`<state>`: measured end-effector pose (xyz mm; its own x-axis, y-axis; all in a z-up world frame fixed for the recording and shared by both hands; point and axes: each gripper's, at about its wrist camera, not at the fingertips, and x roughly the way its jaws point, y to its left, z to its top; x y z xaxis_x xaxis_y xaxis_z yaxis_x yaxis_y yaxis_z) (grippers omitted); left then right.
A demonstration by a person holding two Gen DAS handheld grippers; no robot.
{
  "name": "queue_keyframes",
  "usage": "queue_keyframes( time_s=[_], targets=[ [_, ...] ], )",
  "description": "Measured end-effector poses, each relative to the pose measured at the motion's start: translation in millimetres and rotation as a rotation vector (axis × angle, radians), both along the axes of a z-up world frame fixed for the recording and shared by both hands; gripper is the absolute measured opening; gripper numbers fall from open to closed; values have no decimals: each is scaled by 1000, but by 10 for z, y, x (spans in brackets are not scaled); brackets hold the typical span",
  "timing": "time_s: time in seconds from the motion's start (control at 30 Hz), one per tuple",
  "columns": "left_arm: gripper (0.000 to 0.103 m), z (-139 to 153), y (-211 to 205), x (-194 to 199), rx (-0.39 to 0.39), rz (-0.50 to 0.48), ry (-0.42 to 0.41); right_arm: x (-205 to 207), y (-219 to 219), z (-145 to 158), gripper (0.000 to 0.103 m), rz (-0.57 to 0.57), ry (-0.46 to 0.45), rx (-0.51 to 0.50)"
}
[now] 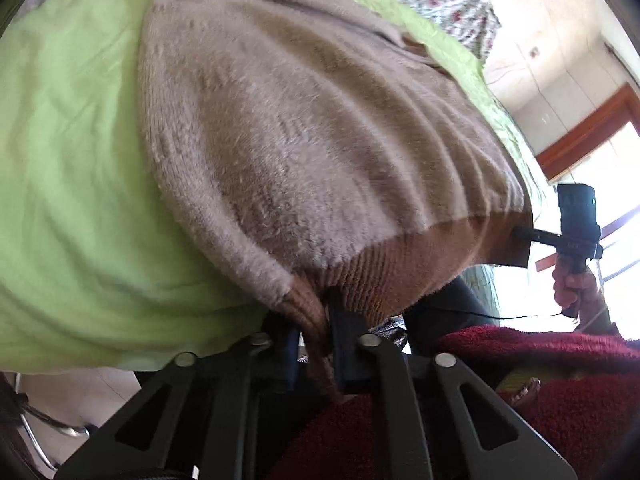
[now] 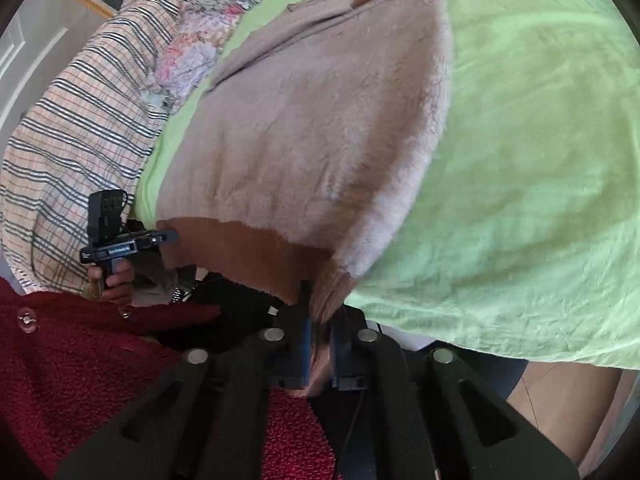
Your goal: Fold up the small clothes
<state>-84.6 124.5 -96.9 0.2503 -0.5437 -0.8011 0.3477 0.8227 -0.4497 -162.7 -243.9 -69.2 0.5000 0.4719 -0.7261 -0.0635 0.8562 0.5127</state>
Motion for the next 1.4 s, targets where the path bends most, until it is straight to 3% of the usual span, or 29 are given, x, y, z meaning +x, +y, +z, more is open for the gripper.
queue_keyframes(
  time_s=[0.13,0.33,0.5,0.67,1.07,1.4],
  targets=[
    [7,254,79,-119,-34,-21,-71,-98,-13,276,8,48,-101,64],
    [6,784,236,-94,-144,36,-201,1,-191,636,8,0,-263,171],
    [6,1215,395,185,-220,140,-325,270,-469,923,8,-98,-404,252],
    [6,1467,501,754,-252,232,-413,736,-630,1126,8,-162,-471,243],
    [6,1572,277,2255,-204,288,-465,2095,-1031,1261,8,-289,-424,176],
    [6,1036,291,3322,-176,362,-343,3090,-1281,922,8,-351,-286,104]
  ],
)
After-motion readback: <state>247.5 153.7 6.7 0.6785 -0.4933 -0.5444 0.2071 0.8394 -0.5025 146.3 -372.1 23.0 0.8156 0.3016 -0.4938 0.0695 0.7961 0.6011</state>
